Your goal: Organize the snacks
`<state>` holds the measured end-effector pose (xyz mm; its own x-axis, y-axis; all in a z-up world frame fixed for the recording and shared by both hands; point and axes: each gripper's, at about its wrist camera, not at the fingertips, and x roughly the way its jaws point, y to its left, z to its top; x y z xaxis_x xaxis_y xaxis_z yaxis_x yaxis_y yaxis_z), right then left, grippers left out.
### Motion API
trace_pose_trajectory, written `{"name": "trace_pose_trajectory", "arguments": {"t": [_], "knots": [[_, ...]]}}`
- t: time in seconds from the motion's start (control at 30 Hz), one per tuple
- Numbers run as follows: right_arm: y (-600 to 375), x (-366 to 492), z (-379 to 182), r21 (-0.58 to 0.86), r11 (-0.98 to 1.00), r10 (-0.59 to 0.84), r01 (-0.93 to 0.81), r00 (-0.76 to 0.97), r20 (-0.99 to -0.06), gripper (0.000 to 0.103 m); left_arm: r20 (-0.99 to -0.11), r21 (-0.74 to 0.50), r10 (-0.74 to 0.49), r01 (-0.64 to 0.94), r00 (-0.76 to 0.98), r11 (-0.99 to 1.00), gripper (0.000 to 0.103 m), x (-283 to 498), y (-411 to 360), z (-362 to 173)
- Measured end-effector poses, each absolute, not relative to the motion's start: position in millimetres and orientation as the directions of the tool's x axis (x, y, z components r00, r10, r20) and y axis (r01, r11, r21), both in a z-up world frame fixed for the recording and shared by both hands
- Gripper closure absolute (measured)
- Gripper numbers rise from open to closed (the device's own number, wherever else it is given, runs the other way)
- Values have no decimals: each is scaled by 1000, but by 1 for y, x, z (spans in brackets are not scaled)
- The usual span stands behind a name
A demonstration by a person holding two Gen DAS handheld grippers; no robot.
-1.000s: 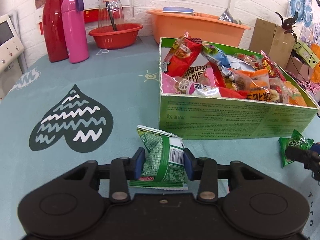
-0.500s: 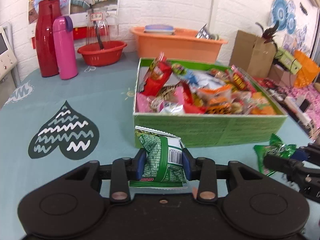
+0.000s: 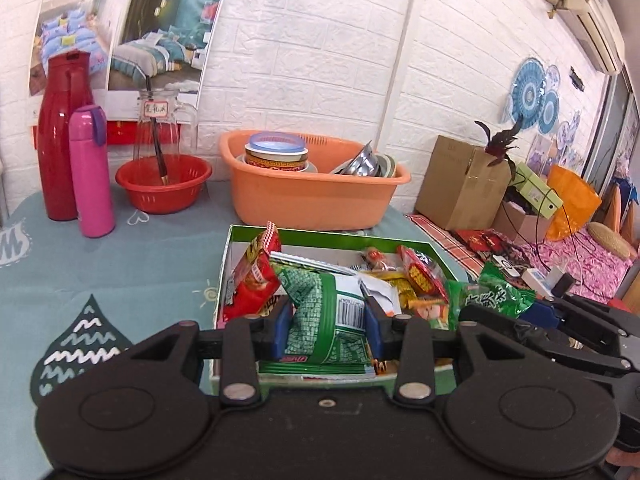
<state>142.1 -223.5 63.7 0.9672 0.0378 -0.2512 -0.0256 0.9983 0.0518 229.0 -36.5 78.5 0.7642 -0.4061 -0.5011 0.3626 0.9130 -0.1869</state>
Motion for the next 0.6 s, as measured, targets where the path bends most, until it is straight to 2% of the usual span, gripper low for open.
{"name": "trace_pose_trajectory", "arguments": {"t": [0.37, 0.4, 0.43, 0.47, 0.5, 0.53, 0.57, 0.6], "knots": [[-258, 197, 35, 76, 992, -81, 105, 959, -272, 47, -571, -189, -360, 309, 738, 932, 42, 283, -39, 44], [-260, 201, 32, 78, 991, -82, 108, 957, -278, 47, -573, -186, -358, 309, 737, 933, 40, 285, -39, 42], [-261, 204, 29, 74, 991, -82, 107, 954, -287, 47, -570, -181, -358, 312, 739, 933, 33, 287, -40, 40], [-260, 207, 26, 64, 993, -74, 98, 950, -303, 43, -568, -176, -360, 319, 740, 931, 22, 288, -40, 37], [-259, 210, 22, 50, 995, -67, 87, 947, -314, 40, -566, -173, -365, 326, 739, 929, 0, 288, -41, 36], [-257, 211, 19, 33, 997, -59, 73, 945, -321, 31, -563, -170, -363, 326, 743, 930, 0, 287, -41, 34], [-255, 211, 16, 15, 998, -56, 64, 944, -325, 0, -550, -163, -357, 322, 755, 933, 0, 284, -41, 34], [-253, 208, 13, 3, 998, -64, 68, 947, -314, 0, -533, -155, -353, 321, 769, 934, 0, 281, -41, 34]]}}
